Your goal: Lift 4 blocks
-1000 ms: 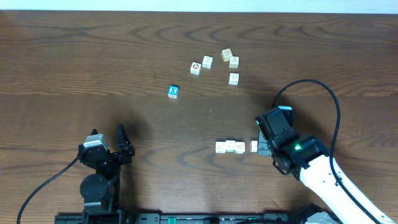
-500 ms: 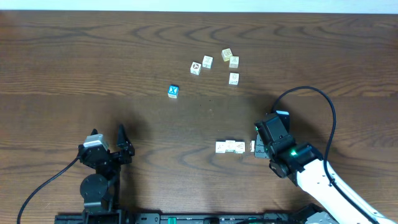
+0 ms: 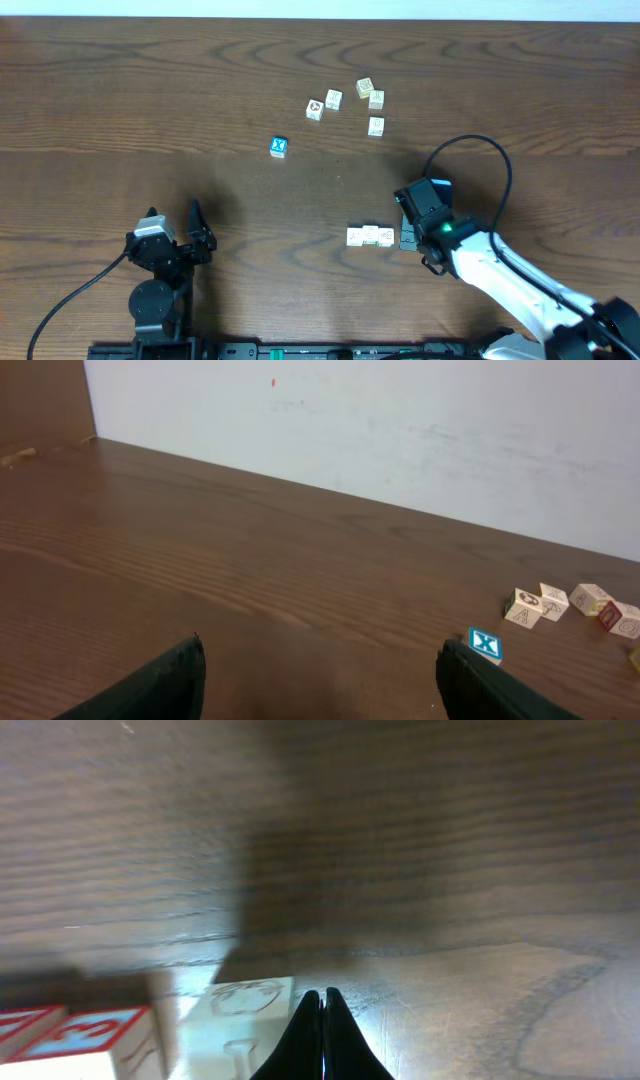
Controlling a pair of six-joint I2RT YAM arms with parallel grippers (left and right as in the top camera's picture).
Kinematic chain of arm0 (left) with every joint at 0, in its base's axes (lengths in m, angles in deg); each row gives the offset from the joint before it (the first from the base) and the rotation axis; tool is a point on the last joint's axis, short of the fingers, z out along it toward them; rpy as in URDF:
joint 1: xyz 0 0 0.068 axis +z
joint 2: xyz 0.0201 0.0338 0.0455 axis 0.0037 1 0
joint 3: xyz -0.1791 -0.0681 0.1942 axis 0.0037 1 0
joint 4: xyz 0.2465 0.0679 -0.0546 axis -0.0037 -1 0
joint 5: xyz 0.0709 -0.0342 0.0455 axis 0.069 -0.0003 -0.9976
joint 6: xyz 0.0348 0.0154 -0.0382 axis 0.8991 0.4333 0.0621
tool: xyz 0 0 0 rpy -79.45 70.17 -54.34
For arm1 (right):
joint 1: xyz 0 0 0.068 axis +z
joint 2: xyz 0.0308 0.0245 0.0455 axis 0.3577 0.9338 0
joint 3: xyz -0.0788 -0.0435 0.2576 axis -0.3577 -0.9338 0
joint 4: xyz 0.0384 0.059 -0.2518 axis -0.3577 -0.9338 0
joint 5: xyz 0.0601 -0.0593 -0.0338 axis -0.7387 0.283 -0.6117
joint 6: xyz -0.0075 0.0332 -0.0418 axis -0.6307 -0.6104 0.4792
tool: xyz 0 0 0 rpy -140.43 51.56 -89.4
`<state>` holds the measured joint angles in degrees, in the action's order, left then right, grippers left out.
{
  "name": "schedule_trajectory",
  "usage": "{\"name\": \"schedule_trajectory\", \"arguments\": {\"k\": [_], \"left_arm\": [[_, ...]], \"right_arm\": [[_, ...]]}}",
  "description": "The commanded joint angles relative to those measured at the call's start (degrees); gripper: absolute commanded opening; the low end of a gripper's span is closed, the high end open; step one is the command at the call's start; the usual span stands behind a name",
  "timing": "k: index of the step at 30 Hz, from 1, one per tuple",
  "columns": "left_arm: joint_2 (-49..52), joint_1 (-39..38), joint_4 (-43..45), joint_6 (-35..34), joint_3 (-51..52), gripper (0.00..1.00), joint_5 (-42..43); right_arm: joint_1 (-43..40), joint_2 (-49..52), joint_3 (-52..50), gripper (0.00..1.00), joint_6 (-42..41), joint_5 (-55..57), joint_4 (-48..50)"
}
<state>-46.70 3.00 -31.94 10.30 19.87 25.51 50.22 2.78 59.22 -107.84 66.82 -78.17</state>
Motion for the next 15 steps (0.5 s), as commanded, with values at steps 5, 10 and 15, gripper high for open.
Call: {"name": "schedule_trajectory", "arguments": {"k": [5, 10, 15], "left_arm": [[-0.04, -0.24, -2.36, 0.09, 0.98, 0.74, -1.36], [-0.04, -0.24, -2.36, 0.09, 0.98, 0.75, -1.36], [-0.04, -0.24, -2.36, 0.09, 0.98, 0.74, -1.36]], "right_arm": [[-1.14, 5.68, -0.35, 0.01, -1.01, -0.07, 1.57], [-1.14, 5.73, -0.35, 0.01, -0.79, 0.26, 2.54], [-1.22, 5.73, -0.35, 0.01, -0.24, 2.47, 4.15]]}}
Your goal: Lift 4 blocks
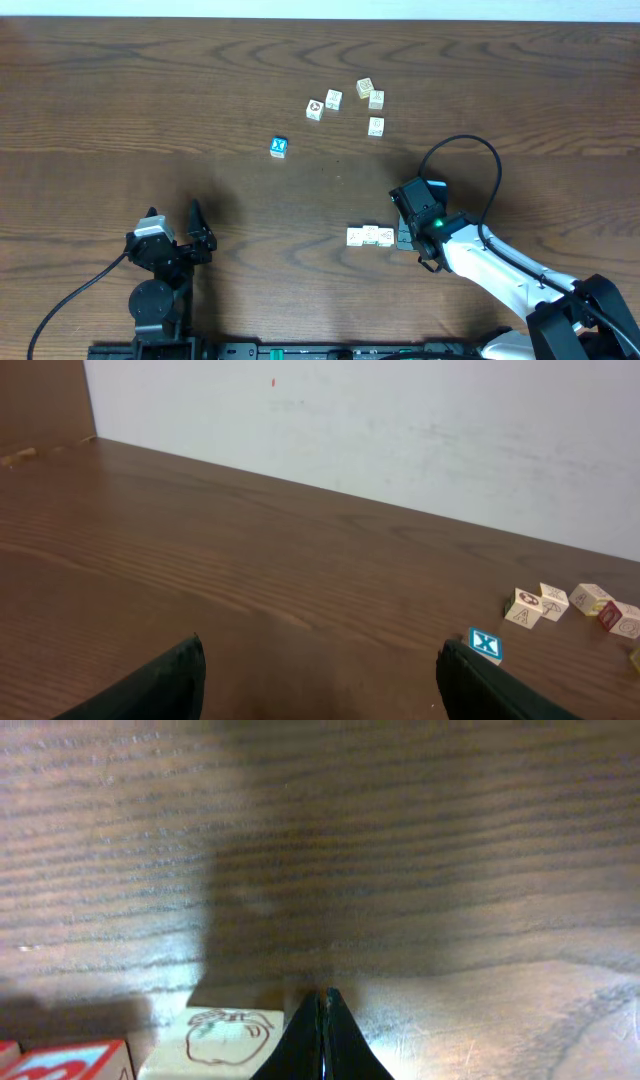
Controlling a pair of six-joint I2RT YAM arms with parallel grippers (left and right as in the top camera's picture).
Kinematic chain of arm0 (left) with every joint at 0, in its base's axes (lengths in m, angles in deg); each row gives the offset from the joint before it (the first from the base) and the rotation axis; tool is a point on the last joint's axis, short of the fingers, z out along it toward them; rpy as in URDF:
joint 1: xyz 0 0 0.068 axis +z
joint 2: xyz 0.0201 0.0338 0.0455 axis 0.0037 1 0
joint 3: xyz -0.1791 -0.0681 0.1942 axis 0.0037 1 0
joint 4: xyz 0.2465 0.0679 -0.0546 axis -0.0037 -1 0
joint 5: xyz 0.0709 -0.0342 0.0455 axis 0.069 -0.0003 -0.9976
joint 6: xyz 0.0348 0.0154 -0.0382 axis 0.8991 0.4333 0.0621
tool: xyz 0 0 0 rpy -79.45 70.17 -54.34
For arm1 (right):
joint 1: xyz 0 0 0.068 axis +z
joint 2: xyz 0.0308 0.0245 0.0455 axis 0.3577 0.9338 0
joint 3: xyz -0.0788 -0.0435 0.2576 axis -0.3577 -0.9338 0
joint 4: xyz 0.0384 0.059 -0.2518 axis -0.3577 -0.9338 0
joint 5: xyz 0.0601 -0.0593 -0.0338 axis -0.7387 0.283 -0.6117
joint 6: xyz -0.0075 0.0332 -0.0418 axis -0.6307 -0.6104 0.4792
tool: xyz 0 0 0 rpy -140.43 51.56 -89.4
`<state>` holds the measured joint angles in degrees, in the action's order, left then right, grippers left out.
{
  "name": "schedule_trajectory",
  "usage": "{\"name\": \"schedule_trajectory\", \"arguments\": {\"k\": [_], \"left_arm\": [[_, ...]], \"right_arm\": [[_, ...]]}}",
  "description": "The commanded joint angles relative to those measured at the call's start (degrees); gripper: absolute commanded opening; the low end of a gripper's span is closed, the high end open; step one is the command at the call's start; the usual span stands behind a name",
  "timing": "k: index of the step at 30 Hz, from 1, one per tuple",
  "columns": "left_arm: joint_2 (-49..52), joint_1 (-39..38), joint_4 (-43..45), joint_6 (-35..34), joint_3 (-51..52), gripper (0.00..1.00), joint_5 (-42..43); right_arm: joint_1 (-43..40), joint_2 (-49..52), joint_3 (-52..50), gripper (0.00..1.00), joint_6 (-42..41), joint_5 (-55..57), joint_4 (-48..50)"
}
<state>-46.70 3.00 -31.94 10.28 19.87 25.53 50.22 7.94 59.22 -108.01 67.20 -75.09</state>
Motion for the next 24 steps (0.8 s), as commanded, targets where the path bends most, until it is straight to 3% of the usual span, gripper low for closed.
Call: {"name": "schedule_trajectory", "arguments": {"k": [1, 19, 24], "left_arm": [[-0.04, -0.24, -2.36, 0.11, 0.98, 0.74, -1.38], [-0.04, -0.24, -2.36, 0.11, 0.98, 0.75, -1.38], [-0.04, -0.24, -2.36, 0.11, 0.98, 0.74, -1.38]], "right_arm": [[-1.20, 0.57, -0.35, 0.01, 0.46, 2.21, 1.66], [-3.13, 0.57, -0.33, 0.01, 5.97, 3.02, 7.21], [-4.55, 0.57, -0.33, 0.01, 10.86, -3.72, 10.32]]}}
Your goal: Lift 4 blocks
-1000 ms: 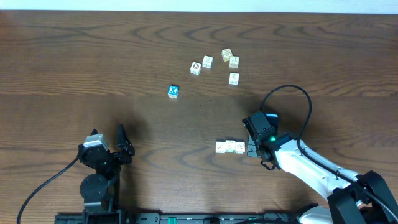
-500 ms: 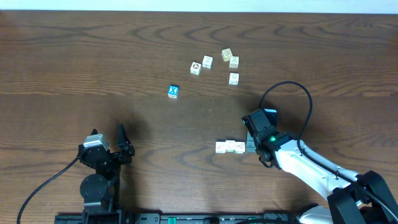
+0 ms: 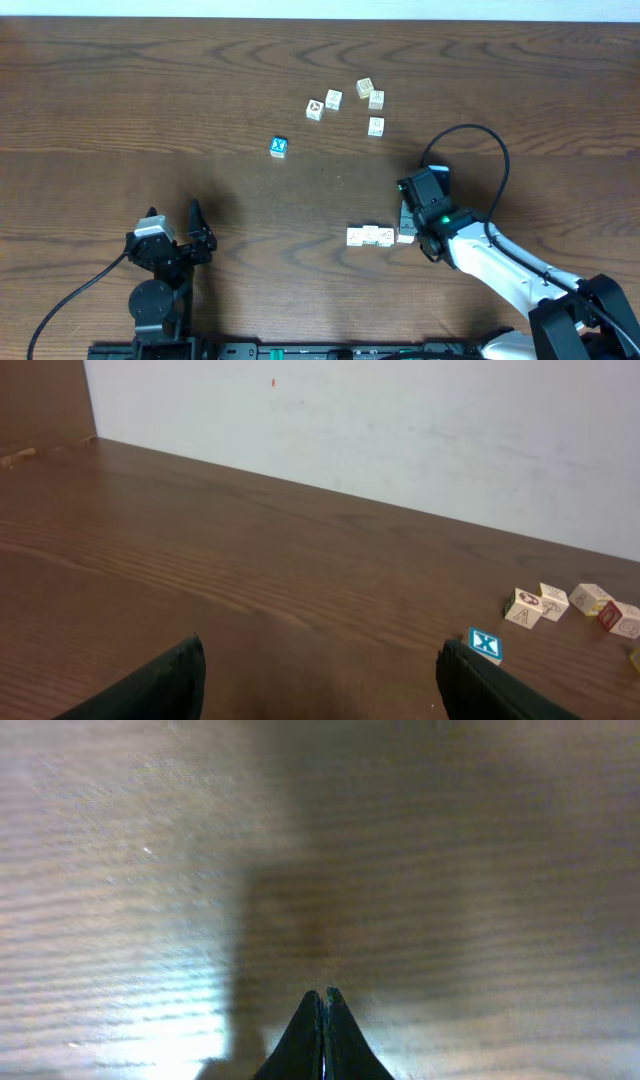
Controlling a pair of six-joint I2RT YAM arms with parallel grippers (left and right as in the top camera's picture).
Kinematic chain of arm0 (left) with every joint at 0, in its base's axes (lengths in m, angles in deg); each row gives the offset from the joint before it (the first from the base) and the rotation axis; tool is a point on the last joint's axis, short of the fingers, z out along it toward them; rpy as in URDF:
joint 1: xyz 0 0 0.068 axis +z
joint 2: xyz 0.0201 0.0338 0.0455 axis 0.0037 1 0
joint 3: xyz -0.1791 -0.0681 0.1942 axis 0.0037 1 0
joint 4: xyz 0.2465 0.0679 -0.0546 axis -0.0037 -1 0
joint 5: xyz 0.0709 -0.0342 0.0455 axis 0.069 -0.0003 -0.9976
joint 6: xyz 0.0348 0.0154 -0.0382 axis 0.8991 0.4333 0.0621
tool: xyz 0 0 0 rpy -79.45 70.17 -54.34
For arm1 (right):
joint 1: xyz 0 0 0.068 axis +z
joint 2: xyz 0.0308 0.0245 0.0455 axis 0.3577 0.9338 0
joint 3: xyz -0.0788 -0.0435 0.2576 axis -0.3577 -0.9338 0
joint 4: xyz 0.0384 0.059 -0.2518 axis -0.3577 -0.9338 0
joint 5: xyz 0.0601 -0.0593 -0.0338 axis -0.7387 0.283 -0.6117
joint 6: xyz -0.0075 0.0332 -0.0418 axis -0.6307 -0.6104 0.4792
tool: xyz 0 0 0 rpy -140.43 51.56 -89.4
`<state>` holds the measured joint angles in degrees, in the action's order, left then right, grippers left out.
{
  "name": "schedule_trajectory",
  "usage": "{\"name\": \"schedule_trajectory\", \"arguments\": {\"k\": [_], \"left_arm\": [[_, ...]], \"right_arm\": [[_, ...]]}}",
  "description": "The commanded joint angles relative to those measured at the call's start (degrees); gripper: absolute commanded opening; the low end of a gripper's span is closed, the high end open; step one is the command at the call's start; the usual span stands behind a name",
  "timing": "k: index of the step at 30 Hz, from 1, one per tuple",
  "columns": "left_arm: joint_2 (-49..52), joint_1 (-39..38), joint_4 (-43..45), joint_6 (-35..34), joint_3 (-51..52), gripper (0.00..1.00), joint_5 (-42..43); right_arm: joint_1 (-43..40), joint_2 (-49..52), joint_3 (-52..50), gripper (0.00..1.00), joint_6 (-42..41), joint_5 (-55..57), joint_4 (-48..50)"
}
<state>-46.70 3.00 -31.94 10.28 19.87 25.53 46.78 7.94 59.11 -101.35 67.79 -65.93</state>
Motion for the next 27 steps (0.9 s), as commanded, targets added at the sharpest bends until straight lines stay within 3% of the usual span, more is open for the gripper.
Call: {"name": "schedule_trajectory", "arguments": {"k": [1, 27], "left_arm": [[-0.04, -0.24, -2.36, 0.11, 0.98, 0.74, -1.38], [-0.04, -0.24, -2.36, 0.11, 0.98, 0.74, -1.38]], "right_arm": [[-1.22, 0.57, -0.22, 0.01, 4.94, -5.53, 1.60], [-1.18, 0.57, -0.22, 0.01, 5.62, -11.54, 0.13]]}}
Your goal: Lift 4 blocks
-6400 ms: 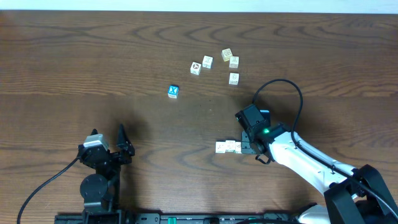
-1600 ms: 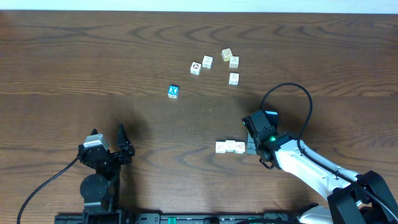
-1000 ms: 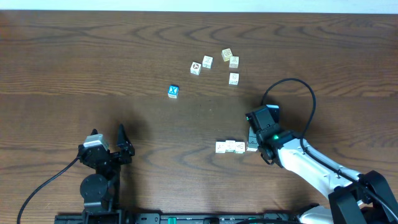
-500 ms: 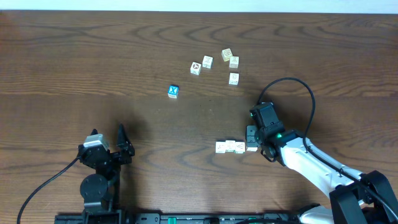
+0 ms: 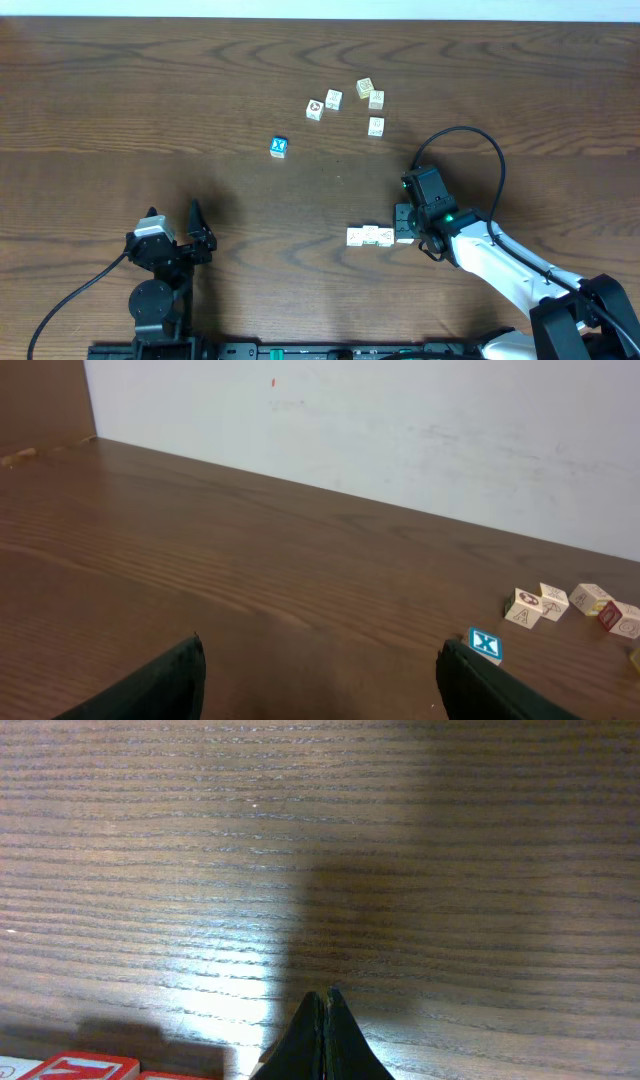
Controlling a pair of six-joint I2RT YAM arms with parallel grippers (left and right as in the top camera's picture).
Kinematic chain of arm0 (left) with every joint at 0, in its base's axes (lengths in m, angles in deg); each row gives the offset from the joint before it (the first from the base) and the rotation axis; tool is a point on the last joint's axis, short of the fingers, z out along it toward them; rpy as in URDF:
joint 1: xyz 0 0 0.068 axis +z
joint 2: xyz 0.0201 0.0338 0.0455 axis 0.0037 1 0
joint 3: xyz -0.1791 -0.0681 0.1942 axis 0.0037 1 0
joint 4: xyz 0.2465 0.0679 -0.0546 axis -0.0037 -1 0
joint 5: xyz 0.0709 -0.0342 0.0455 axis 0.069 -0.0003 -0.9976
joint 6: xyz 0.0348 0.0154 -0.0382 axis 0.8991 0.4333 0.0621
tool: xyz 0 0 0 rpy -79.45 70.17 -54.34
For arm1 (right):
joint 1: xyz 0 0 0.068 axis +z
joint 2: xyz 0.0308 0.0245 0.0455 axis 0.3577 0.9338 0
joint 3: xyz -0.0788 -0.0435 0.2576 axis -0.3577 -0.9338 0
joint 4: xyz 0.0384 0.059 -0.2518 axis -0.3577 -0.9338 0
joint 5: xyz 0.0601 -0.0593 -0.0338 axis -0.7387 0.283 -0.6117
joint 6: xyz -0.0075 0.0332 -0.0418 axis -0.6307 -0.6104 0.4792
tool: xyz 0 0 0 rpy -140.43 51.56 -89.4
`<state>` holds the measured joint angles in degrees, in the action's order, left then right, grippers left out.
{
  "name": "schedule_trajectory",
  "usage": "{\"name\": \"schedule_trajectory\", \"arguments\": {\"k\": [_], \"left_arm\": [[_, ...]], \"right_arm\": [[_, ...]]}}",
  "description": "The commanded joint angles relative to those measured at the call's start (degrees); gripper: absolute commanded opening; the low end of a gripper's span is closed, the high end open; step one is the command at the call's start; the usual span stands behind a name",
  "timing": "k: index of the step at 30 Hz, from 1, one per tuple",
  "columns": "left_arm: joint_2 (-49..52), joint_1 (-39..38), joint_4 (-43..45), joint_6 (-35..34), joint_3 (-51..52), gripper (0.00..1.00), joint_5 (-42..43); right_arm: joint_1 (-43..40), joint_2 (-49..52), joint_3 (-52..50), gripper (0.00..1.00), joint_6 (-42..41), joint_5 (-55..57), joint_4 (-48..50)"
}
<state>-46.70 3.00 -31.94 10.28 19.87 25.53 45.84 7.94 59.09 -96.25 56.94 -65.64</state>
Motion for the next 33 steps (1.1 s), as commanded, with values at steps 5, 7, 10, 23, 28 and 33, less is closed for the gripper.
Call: {"name": "schedule_trajectory", "arguments": {"k": [5, 7, 10, 23, 28, 33], "left_arm": [[-0.04, -0.24, -2.36, 0.11, 0.98, 0.74, -1.38], [-0.04, -0.24, -2.36, 0.11, 0.98, 0.75, -1.38], [-0.04, -0.24, -2.36, 0.11, 0.98, 0.74, -1.38], [-0.04, -0.24, -2.36, 0.11, 0.98, 0.74, -1.38], [-0.04, -0.24, -2.36, 0.11, 0.98, 0.74, -1.38], [-0.04, -0.24, -2.36, 0.11, 0.98, 0.74, -1.38]], "right_arm": [[-0.24, 0.57, -0.20, 0.01, 0.52, -1.33, -0.74], [-0.24, 0.57, -0.20, 0.01, 0.52, -1.33, -0.92], [-0.24, 0.57, -0.20, 0.01, 0.52, -1.36, -0.92], [-0.04, 0.57, -0.20, 0.01, 0.55, -1.84, -0.87], [-0.02, 0.57, -0.20, 0.01, 0.55, -2.69, -0.92], [-0.04, 0.57, -0.20, 0.01, 0.57, -2.56, 0.22]]}}
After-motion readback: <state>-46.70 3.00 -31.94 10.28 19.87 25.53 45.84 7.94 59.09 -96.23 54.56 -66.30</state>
